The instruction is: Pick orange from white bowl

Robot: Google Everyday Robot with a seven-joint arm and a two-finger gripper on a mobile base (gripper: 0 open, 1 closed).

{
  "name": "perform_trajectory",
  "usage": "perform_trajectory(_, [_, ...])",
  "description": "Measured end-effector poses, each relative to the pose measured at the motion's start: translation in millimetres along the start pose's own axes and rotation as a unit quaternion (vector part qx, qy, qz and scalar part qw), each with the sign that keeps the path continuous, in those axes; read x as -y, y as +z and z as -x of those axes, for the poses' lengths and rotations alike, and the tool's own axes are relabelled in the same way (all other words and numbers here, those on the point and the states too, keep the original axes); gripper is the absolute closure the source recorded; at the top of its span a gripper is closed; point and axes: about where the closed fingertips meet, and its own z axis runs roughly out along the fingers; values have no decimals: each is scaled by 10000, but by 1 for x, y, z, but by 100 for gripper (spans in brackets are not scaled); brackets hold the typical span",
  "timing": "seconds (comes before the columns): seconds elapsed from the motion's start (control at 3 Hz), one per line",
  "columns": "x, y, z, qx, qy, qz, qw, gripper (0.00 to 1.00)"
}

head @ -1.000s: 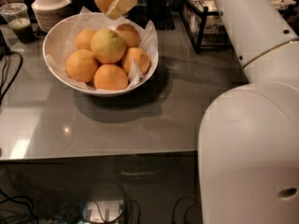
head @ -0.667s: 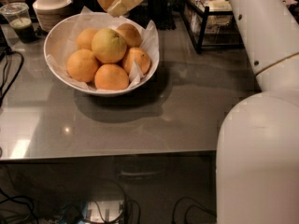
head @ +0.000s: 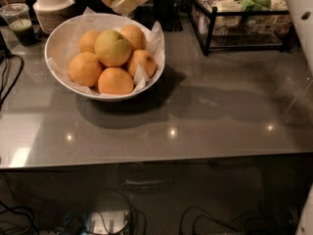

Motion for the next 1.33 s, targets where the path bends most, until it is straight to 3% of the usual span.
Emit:
perform_trajectory(0.33, [-35,-20,27,38,-213,-225,9995,100])
perform_trajectory(0.67, [-77,-24,9,-4,80,-250,9997,100])
perform_trajectory(1.0, [-112,-20,-17,-5,448,-57,9990,100])
perform_trajectory(1.33, [-128,-19,-29,-69,540,151,9984,100])
